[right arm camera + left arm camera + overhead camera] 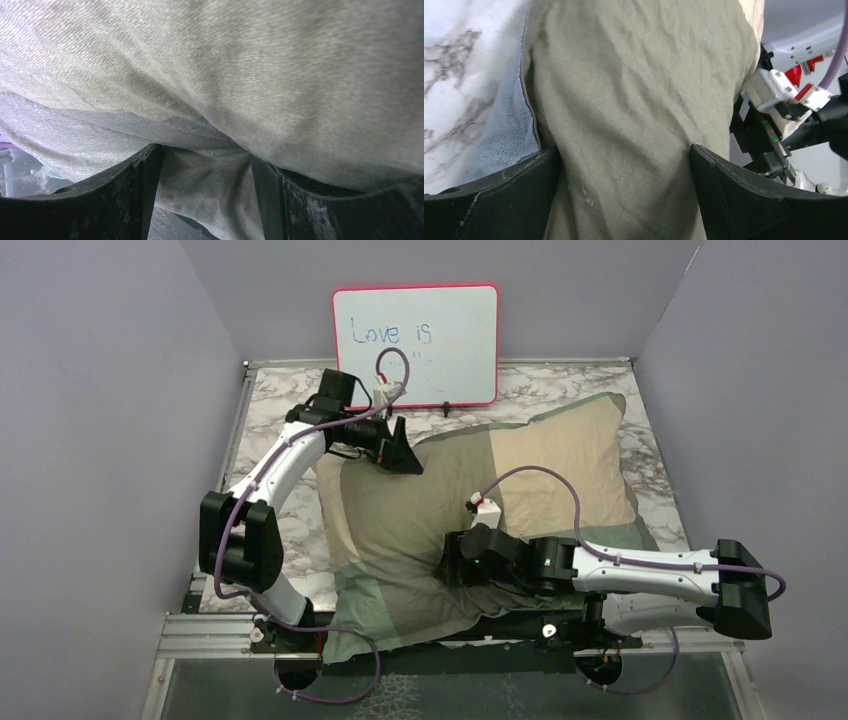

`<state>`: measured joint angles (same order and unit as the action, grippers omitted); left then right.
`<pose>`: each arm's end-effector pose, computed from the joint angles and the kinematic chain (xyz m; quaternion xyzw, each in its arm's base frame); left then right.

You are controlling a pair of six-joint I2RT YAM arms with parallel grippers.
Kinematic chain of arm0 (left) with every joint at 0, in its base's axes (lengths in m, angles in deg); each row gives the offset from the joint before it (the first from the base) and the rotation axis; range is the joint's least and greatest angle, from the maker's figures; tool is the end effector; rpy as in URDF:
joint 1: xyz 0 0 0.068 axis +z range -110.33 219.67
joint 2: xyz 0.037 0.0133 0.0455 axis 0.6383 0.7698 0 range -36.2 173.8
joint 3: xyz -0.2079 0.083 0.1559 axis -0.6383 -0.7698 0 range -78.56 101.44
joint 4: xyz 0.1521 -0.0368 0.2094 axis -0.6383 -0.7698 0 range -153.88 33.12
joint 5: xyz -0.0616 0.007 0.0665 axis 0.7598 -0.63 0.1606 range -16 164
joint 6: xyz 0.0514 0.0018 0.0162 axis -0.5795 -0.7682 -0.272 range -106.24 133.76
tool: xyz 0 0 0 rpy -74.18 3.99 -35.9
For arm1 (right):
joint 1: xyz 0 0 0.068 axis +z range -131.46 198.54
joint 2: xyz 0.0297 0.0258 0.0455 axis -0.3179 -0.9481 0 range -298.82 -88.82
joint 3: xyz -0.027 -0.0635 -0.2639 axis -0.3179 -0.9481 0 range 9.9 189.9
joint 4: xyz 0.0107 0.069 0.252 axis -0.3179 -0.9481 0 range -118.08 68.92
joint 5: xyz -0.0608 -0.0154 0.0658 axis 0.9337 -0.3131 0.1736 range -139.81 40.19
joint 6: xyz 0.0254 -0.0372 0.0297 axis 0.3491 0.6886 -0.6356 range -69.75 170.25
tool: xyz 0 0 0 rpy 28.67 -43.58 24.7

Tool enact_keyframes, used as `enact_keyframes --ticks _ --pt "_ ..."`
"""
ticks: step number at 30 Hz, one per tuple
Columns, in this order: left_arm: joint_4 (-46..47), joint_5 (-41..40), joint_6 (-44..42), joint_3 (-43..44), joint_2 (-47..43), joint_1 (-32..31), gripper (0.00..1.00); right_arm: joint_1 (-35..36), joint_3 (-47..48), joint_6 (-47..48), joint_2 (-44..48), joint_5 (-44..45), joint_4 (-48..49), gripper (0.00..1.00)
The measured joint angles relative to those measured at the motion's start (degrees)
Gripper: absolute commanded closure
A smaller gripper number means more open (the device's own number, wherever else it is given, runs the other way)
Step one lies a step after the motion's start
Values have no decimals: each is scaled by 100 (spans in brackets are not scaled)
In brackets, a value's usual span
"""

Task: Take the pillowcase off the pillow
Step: Turn over the pillow at the center of the board.

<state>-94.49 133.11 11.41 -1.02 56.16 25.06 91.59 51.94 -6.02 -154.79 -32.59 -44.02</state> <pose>0.3206 -0.1152 0.2995 0.2785 0.7912 -0.4942 0.2287 0.0784 0.2213 0.2312 -0.0798 0.9177 0.2689 0.2813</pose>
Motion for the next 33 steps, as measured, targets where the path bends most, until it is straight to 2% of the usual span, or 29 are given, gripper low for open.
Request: enact_keyframes --ticks 3,4,6,7,14,21,24,26,28,33 --pt "144 26 -168 -256 0 -251 39 2 105 -42 0 17 -214 26" --pt "210 -9 -221 -350 -9 -365 52 2 129 -68 2 26 -273 25" --pt "295 -35 -343 -442 -44 -520 89 13 181 -101 17 33 -439 24" --pt "352 -52 -361 -494 -81 -608 100 15 212 -116 33 33 -542 23" --pt "372 -551 -273 -444 -267 -804 100 37 903 -48 151 26 -1648 18" --pt "-199 -1523 254 415 -267 -787 100 -4 1606 232 833 -44 -2806 18" --pt "-553 -1971 476 953 -245 -793 100 -9 1635 219 1316 -109 -3193 19" --pt "-717 -2262 546 1287 -234 -798 100 -15 1611 127 1668 -116 -3473 25" --pt "-857 -2549 608 1639 -234 -787 100 -15 1497 -11 2015 -96 -3674 26" --pt "-944 -2953 765 2284 -236 -734 100 -37 966 -372 2564 101 -3799 33"
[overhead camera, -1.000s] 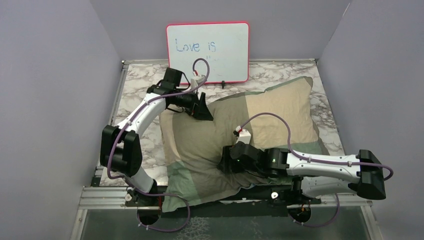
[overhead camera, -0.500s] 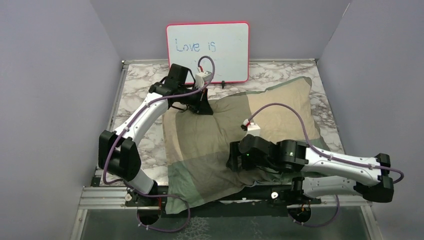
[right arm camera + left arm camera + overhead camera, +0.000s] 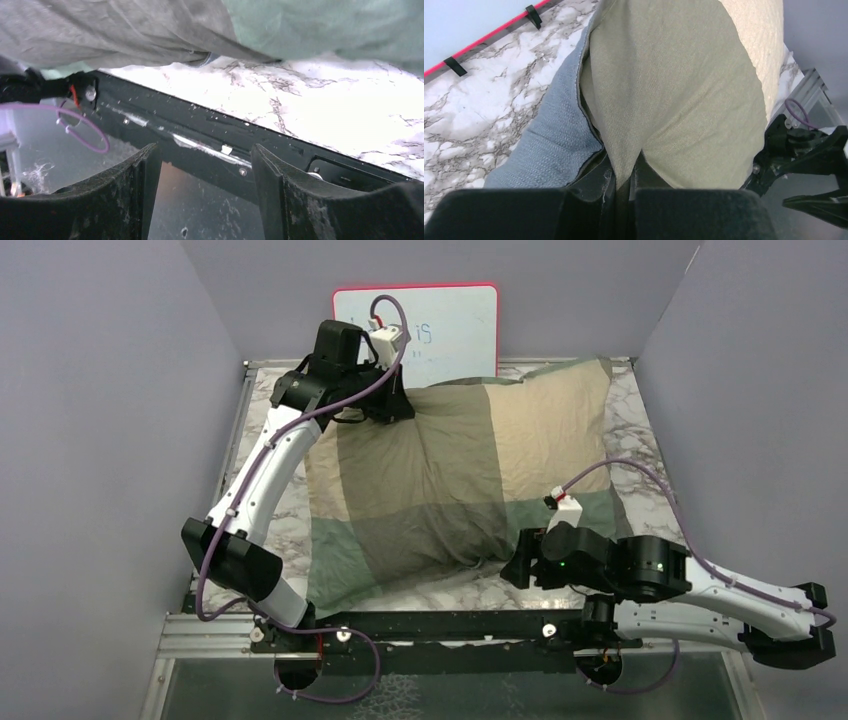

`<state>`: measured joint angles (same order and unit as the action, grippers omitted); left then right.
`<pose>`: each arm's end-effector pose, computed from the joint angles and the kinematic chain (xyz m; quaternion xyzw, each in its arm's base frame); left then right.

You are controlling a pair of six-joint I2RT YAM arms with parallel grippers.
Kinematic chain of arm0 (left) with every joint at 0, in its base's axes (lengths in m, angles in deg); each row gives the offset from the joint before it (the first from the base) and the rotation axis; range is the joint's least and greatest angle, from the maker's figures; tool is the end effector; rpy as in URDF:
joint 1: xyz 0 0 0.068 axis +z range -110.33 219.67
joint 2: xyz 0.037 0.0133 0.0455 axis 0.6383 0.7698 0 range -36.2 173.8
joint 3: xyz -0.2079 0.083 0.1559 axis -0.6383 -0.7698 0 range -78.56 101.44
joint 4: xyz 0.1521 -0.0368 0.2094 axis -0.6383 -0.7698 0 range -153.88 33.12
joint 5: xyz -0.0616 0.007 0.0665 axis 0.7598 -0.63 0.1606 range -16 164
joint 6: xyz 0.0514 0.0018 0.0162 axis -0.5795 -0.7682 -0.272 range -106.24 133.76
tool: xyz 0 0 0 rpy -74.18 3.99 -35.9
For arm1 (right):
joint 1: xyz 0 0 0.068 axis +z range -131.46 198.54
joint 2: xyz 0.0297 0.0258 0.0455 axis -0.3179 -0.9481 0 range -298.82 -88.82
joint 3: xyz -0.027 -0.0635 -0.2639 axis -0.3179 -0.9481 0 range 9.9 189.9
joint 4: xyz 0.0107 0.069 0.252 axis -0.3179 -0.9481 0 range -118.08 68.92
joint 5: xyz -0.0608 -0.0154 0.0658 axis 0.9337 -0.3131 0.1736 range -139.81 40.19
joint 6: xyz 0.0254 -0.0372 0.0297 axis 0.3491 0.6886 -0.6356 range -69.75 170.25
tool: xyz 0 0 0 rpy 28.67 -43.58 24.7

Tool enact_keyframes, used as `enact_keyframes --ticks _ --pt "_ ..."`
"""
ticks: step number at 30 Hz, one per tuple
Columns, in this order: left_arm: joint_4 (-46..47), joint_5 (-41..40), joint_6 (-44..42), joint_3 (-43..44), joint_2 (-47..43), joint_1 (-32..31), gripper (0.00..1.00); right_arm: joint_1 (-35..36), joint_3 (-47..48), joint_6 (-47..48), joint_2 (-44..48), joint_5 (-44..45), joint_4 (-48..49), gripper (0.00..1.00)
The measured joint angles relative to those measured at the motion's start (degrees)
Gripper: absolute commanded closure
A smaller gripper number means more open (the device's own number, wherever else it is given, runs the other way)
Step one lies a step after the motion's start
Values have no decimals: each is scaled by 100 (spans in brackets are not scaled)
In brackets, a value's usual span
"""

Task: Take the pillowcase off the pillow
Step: Turn over the pillow at the center of the board.

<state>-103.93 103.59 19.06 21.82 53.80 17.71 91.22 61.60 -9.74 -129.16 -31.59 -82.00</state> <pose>0.3034 -0.1414 0.4180 0.2385 0.8383 -0.3240 0.3679 0.0455 0.1085 0.3094 -0.0480 0.9269 0.2529 0.2730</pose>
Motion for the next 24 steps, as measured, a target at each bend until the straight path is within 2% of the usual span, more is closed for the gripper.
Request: enact_keyframes --ticks 2,5,7,11,14,17,20,24 --pt "9 -70 70 66 -22 9 100 0 -205 -162 -79 188 120 39" --pt "-11 -92 160 66 -70 9 100 0 -479 -367 -378 503 487 40" --pt "-31 -87 229 57 -122 7 100 -13 -529 -557 -682 761 758 44" --pt "-15 101 417 -107 -372 -33 100 -402 -540 -730 -1196 1016 1484 43" --pt "50 319 581 -120 -487 -105 100 -1224 -566 -358 -1471 590 2420 42" --pt "184 398 654 -94 -535 -138 100 -1954 -501 55 -2076 -225 3036 40" --pt "216 404 688 20 -531 -136 100 -2260 -415 380 -2782 -837 3635 39" --pt "251 343 695 387 -472 -227 100 -2594 -212 575 -3259 -1432 4343 35"
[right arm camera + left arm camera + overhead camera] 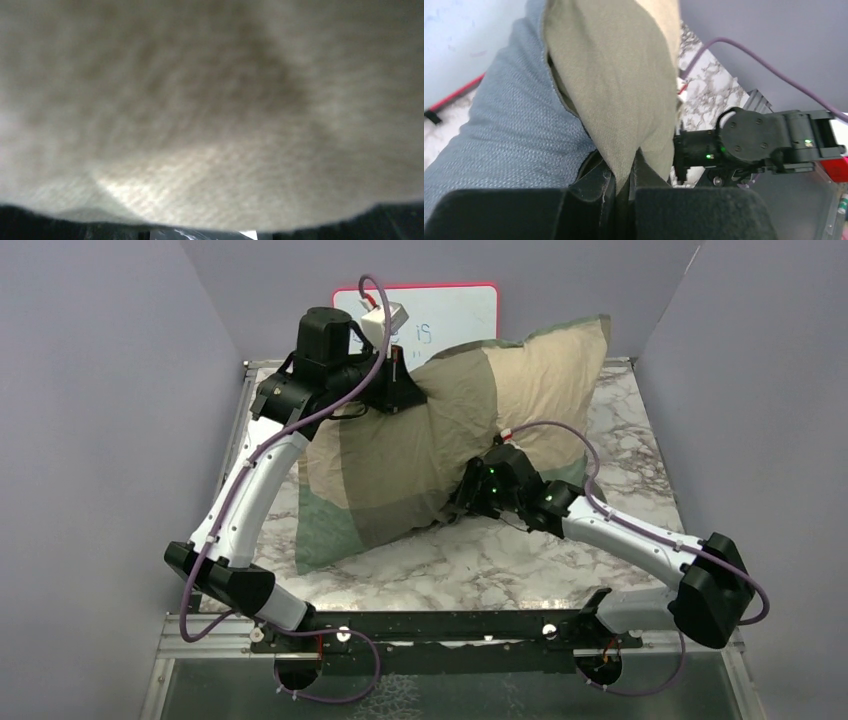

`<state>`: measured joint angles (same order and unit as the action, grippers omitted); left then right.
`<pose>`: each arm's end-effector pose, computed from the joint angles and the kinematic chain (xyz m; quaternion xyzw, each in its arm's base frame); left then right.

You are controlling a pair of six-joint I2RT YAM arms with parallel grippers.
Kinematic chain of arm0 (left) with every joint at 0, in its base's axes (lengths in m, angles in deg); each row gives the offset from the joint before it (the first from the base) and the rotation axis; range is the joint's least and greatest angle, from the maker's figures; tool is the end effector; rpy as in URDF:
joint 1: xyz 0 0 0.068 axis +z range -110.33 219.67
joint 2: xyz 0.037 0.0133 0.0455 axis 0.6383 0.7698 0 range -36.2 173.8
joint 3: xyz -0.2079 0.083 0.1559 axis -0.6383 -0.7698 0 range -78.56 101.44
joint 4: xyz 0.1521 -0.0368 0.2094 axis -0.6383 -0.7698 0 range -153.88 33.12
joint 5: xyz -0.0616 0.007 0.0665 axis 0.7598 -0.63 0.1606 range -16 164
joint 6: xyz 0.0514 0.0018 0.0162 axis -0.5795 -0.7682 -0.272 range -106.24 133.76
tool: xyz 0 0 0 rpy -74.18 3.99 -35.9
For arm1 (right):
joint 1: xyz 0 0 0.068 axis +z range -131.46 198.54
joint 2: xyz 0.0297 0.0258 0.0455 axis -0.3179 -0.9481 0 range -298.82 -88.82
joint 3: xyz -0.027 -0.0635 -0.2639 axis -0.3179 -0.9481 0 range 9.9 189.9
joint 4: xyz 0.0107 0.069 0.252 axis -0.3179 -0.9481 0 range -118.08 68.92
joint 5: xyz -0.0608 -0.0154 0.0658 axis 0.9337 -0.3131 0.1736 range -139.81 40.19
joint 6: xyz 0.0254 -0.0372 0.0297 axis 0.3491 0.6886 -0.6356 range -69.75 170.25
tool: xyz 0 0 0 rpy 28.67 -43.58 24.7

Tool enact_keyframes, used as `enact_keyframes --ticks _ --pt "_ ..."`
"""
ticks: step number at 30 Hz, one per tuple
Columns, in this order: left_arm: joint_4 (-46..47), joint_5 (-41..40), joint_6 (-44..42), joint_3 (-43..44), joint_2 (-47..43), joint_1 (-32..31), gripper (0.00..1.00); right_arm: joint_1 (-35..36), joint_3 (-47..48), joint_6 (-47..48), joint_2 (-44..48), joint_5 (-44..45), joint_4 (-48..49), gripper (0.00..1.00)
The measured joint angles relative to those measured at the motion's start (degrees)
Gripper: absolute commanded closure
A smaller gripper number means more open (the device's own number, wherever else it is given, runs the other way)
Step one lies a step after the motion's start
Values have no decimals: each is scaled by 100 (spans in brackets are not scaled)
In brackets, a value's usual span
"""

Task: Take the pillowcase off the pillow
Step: Turn over the pillow at the center of the board.

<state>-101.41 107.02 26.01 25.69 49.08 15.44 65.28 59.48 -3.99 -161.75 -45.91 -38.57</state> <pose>0.2693 -0.1426 0.4682 0.2352 0.7909 -0.3883 0.4103 0.1895 0.1980 0.2522 0.0735 0.9060 0.3011 0.2883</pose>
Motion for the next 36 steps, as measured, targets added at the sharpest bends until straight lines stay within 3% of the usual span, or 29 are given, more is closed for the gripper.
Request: enact_keyframes --ticks 6,10,14,17,20,26,30,36 --pt "365 -83 -7 273 -155 -407 100 -256 472 136 -227 -186 170 31" --pt "767 -374 -68 -1097 -979 -579 100 -254 413 142 -153 -116 -9 30" --pt "861 -942 -66 -2516 -1585 -1060 100 -232 400 240 258 157 -903 26" --pt "1344 -1438 74 -3432 -1753 -1714 100 -223 400 286 826 525 -1648 23" --pt "1753 -1755 232 -3803 -1869 -2321 100 -223 149 444 1530 750 -1801 24" --pt "1784 -2271 310 -3429 -1893 -2728 100 -223 -553 273 1679 503 -1670 27" --pt "1414 -2402 190 -2490 -1648 -2667 100 -223 -1075 31 1292 190 -1209 28" --pt "1128 -2146 179 -1930 -1349 -2618 100 -258 -804 -31 516 -326 -262 30"
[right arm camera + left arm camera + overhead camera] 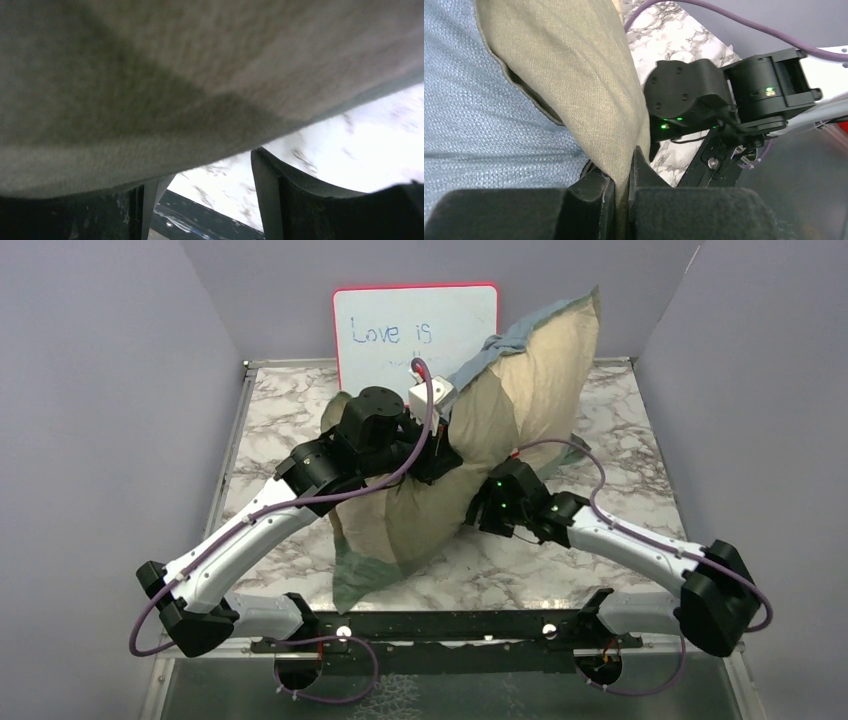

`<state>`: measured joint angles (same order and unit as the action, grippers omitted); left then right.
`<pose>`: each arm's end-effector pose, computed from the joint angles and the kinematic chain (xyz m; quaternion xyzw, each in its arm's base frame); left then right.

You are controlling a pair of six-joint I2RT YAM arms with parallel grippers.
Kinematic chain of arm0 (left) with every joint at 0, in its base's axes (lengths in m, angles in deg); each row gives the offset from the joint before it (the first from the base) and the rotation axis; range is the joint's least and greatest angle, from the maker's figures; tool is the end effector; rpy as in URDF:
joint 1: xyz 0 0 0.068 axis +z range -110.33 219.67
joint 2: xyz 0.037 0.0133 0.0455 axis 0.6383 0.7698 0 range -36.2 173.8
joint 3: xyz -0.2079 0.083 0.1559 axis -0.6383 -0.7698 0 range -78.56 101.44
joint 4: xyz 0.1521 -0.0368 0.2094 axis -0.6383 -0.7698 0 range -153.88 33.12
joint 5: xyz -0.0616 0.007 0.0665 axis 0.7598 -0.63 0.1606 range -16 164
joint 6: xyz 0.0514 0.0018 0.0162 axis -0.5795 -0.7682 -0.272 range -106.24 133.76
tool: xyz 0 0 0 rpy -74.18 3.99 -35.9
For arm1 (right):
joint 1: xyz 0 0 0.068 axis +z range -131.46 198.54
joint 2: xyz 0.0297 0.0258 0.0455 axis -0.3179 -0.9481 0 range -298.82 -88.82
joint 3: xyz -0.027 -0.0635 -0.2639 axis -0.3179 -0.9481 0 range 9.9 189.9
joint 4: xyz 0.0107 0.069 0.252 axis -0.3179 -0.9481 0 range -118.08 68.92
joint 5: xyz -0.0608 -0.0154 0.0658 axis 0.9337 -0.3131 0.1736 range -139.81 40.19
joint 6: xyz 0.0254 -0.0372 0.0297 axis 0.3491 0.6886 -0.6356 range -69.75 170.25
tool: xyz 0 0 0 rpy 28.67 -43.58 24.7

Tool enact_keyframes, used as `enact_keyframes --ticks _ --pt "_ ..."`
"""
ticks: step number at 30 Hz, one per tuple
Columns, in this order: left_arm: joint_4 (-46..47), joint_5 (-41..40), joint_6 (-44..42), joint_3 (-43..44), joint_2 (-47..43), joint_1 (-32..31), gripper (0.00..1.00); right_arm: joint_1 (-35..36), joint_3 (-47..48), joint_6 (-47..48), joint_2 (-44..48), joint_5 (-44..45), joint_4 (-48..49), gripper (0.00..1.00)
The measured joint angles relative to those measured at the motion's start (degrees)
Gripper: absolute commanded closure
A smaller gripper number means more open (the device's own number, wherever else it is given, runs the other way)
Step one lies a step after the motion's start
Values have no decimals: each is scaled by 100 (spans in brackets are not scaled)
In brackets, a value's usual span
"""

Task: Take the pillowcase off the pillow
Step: Turn over the pillow at the center of the board.

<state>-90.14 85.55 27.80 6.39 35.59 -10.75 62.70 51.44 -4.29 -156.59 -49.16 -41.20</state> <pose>0.1630 -0.2085 0.4411 0.3092 0.7568 -0.3737 0.4382 0.1739 0.1684 0.2241 0.0860 0.9243 0.2786 0.2461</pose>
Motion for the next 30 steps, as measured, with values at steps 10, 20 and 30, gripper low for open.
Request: enact_keyframes --ticks 10,20,30 --pt "-304 177 -271 649 201 15 100 -186 651 -385 -1381 -1222 1821 27" --pt "514 -297 66 -2096 -708 -413 100 -267 557 -361 498 719 -509 23" --pt "1346 -350 479 -2474 -428 -1233 100 -267 1493 90 2221 2855 -2249 21"
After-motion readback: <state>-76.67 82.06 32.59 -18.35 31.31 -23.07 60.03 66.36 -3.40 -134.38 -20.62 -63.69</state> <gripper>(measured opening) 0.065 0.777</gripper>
